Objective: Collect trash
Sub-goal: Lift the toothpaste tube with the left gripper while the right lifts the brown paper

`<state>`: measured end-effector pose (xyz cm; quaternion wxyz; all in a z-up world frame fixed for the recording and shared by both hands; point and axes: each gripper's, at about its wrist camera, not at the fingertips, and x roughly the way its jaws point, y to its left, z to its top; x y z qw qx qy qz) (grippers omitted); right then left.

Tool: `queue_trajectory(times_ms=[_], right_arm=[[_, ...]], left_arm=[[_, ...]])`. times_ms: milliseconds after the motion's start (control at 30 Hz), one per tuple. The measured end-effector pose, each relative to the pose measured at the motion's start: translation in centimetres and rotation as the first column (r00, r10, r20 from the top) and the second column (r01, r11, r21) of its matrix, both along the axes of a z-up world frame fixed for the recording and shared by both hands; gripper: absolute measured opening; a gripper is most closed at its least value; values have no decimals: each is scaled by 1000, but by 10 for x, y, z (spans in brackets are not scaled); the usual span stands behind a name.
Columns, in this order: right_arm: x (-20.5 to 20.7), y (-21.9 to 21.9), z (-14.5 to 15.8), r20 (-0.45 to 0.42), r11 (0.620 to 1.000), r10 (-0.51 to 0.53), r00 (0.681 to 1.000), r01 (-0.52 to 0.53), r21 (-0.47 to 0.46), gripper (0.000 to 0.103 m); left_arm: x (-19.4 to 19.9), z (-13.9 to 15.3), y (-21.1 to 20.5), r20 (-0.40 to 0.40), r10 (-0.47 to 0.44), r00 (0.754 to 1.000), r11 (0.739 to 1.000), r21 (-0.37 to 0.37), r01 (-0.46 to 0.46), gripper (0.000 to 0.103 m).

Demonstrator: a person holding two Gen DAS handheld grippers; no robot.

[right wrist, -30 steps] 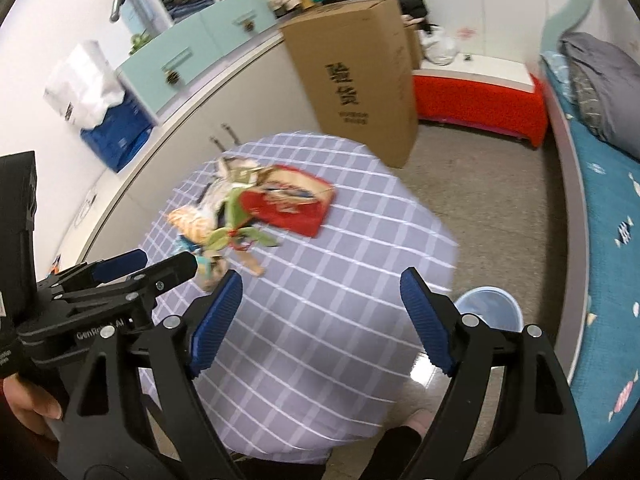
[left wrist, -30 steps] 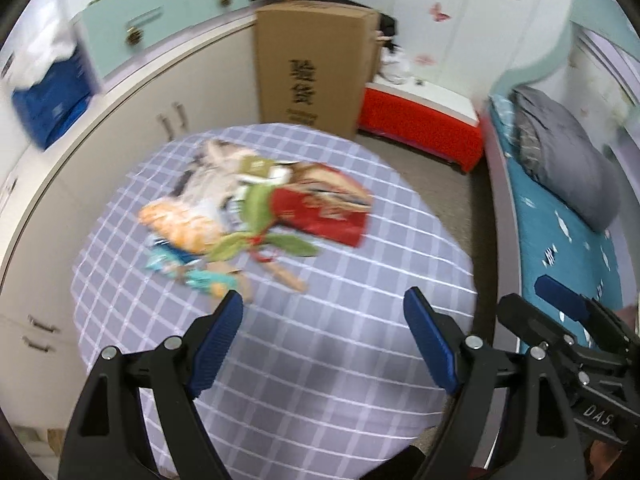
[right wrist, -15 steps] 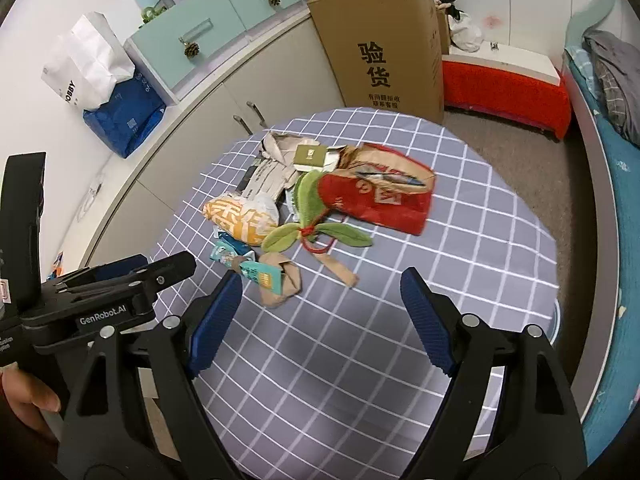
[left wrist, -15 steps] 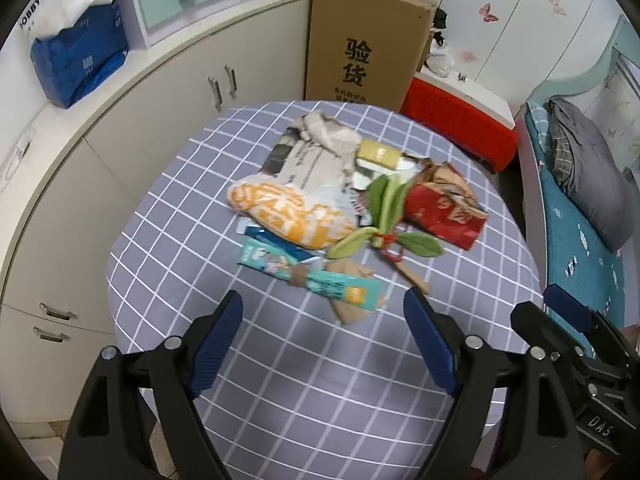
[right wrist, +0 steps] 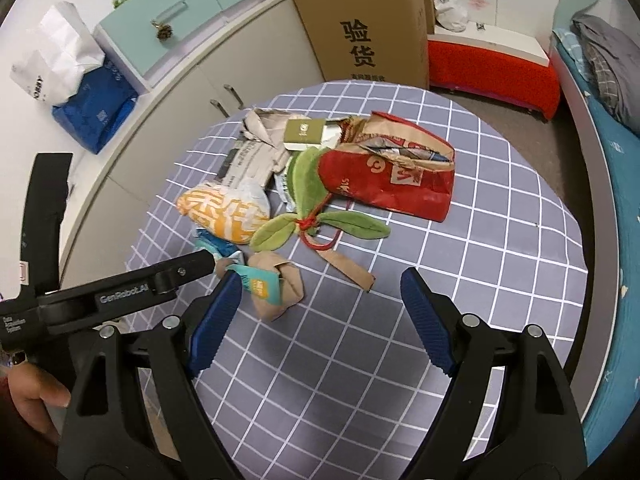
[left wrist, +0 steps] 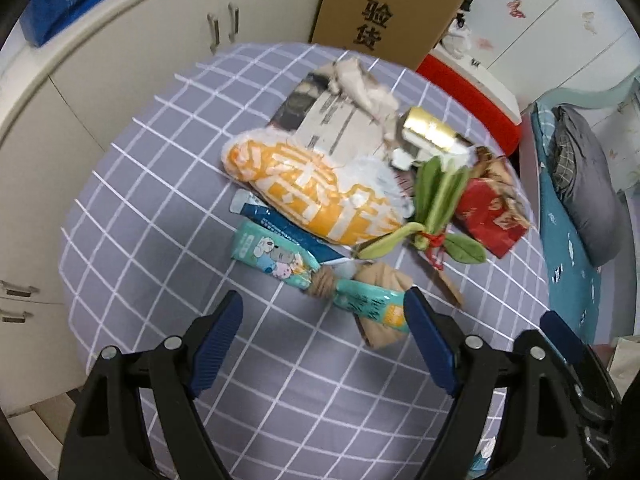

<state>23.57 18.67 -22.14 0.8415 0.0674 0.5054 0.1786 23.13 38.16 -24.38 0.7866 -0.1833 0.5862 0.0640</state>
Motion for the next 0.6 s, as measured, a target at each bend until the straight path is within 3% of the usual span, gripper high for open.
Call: queue_trajectory(times_ms=[200,300,433,600], right_arm=[[5,5,-15,-23,1000,-13,1000,12,-18,80],[7,11,-21,-28,1000,-9,1000,8,-25,80],[10,18,-26,-38,1000,-7,999,6,-26,80],[14,30,-32,-53,1000,7,999,-8,-18,80]], left_arm=[[15,-26,13,-27,36,999,999,-21,-37,79],[19,-37,21,-55,46,997,998,-30,-48,61],[17,-45,19,-77,5,997,1000,-24,-7,51],[10,-45,19,-70,-49,996,999,3,50,29]])
